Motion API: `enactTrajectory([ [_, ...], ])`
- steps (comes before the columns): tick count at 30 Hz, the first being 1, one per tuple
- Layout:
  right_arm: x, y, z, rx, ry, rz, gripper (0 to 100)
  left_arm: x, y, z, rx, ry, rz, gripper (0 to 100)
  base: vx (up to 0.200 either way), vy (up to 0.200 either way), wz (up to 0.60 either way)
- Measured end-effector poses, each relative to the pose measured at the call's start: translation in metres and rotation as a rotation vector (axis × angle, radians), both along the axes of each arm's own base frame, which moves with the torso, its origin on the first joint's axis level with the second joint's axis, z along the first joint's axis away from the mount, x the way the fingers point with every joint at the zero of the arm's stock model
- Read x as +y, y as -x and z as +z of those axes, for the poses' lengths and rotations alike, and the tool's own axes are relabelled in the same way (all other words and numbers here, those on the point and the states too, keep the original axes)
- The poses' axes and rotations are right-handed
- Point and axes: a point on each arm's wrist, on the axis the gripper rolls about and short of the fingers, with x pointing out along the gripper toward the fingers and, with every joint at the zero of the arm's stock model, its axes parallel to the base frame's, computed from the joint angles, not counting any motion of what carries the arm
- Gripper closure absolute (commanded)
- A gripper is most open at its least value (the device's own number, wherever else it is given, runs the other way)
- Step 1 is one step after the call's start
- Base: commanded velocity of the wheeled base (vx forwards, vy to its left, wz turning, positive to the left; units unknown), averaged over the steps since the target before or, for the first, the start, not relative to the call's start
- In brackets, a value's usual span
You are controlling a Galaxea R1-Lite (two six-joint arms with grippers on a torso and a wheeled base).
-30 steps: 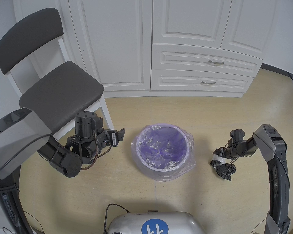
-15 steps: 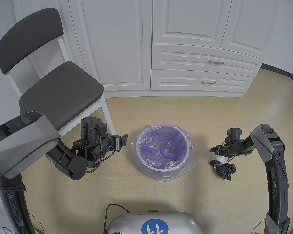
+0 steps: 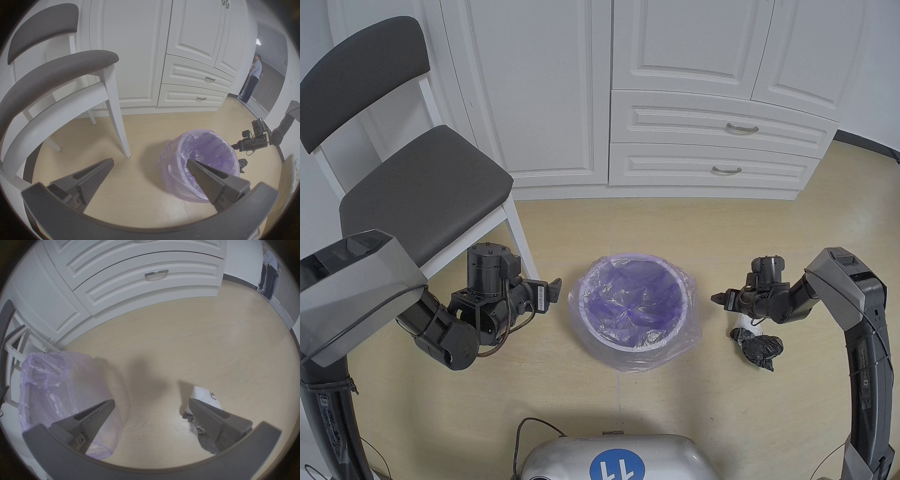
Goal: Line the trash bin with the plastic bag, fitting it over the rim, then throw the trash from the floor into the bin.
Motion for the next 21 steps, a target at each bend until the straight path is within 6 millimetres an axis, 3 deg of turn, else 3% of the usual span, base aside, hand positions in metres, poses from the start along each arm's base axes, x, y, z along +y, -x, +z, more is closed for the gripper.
enactTrajectory([
  [12,0.037,0.005,0.013,-0.013,-0.084,0.021,0,0.001,0.001,0.001,-0.002,-0.011,-0.003,0,0.000,0.000,0.00],
  [21,0.044,-0.017,0.003,-0.052,-0.112,0.004,0,0.000,0.002,0.000,0.000,-0.014,-0.005,0,0.000,0.000,0.00],
])
